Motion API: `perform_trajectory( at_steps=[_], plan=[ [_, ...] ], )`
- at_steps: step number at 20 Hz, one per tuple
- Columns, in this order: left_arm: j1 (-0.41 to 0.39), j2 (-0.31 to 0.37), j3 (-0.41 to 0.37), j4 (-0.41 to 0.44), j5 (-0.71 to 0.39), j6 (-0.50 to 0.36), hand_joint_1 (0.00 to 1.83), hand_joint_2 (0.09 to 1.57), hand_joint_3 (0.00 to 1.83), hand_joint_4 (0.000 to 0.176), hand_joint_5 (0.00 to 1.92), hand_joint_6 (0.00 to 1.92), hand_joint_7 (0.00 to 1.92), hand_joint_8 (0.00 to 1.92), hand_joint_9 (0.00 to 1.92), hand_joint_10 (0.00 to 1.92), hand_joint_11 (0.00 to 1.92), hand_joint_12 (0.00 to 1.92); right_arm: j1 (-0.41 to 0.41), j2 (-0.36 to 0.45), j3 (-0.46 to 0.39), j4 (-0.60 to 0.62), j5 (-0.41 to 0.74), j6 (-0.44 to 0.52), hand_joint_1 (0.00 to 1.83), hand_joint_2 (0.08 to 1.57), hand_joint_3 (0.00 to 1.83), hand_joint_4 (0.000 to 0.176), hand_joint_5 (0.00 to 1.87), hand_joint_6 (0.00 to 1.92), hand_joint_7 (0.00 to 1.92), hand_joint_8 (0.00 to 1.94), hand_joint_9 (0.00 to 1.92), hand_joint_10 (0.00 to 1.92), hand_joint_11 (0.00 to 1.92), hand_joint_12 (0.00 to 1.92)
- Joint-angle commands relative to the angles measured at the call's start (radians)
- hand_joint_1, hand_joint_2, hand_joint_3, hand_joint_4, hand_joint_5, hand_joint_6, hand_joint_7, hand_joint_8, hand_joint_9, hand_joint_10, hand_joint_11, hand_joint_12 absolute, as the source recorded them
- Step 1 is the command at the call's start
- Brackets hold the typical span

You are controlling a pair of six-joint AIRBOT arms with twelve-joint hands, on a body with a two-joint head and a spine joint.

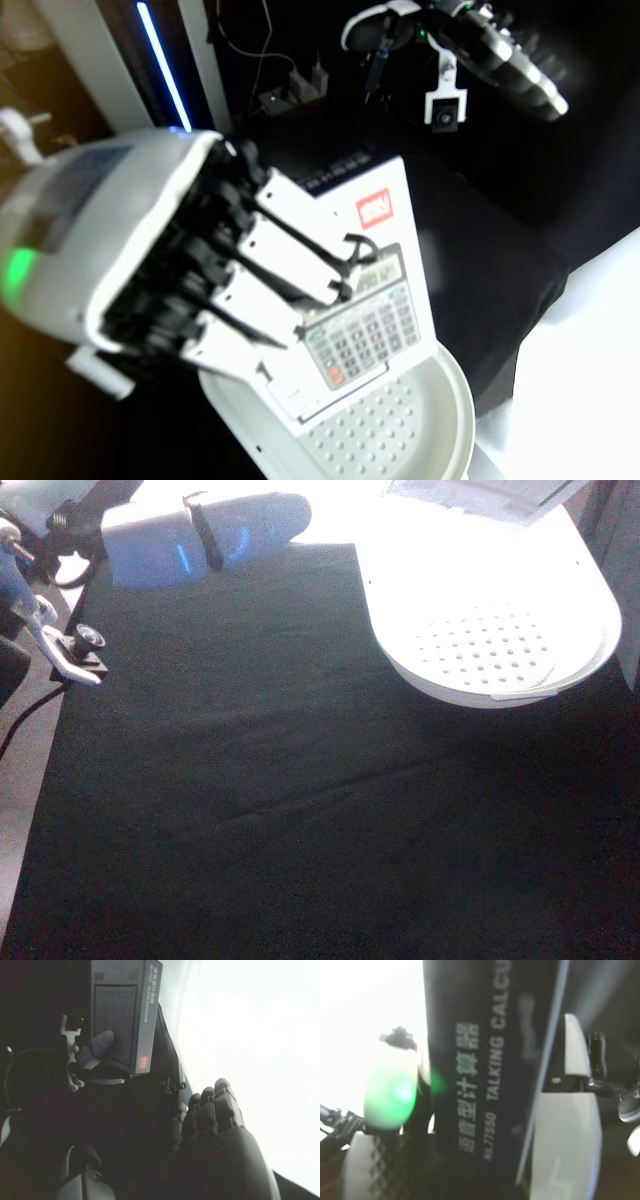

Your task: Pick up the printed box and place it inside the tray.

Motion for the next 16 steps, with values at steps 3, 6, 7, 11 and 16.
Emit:
perform_trajectory(
  at_steps=[3,6,7,11,16],
  plan=[
    [0.002,0.011,-0.006,-0.015,-0.126,-0.008,0.22,0.92,0.01,0.108,0.00,0.00,0.00,0.00,0.00,0.00,0.00,0.00,0.019,0.008,0.010,0.015,0.067,-0.030,1.24,1.13,0.00,0.000,0.94,0.84,1.01,1.27,1.21,1.35,1.18,1.66],
    [0.014,0.011,-0.009,-0.023,-0.127,-0.008,0.22,0.94,0.01,0.170,0.00,0.00,0.00,0.00,0.00,0.00,0.00,0.00,0.019,0.008,0.027,0.020,0.048,-0.030,1.27,1.10,0.00,0.000,0.95,0.82,1.09,1.07,1.18,1.13,1.10,1.52],
    [0.015,0.011,-0.009,-0.024,-0.126,-0.008,0.33,0.89,0.00,0.176,0.00,0.00,0.00,0.00,0.00,0.00,0.00,0.00,0.019,0.008,0.030,0.025,0.043,-0.030,1.27,1.09,0.00,0.000,0.93,0.87,1.13,0.97,1.20,0.93,1.06,1.39],
    [0.015,0.011,-0.008,-0.025,-0.122,-0.008,0.34,0.88,0.00,0.176,0.00,0.00,0.00,0.00,0.00,0.00,0.00,0.00,0.019,-0.011,0.067,0.051,0.004,-0.029,1.28,1.09,0.00,0.000,0.94,0.86,1.14,0.94,1.22,0.83,1.06,1.31],
    [0.022,0.011,-0.008,-0.030,-0.119,-0.008,0.29,0.92,0.00,0.176,0.00,0.00,0.00,0.00,0.00,0.00,0.00,0.00,0.019,-0.016,0.077,0.055,-0.024,-0.029,0.72,0.73,0.00,0.171,0.02,0.00,0.04,0.00,0.04,0.01,0.01,0.16]
  ],
)
